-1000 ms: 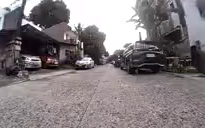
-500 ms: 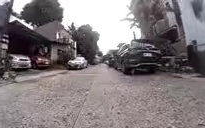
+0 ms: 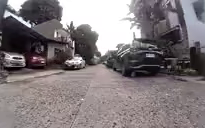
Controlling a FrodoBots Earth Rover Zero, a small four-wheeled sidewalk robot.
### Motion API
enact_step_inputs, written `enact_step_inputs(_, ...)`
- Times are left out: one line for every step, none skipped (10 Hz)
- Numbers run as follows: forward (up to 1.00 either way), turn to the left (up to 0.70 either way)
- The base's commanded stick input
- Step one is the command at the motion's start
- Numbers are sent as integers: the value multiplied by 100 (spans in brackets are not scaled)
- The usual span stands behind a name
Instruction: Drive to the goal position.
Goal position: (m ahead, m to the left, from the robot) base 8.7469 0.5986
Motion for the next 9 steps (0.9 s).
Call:
enact_step_inputs(70,0)
enact_step_inputs(70,0)
enact_step_inputs(70,0)
enact_step_inputs(70,0)
enact_step_inputs(70,0)
enact_step_inputs(70,0)
enact_step_inputs(70,0)
enact_step_inputs(70,0)
enact_step_inputs(70,0)
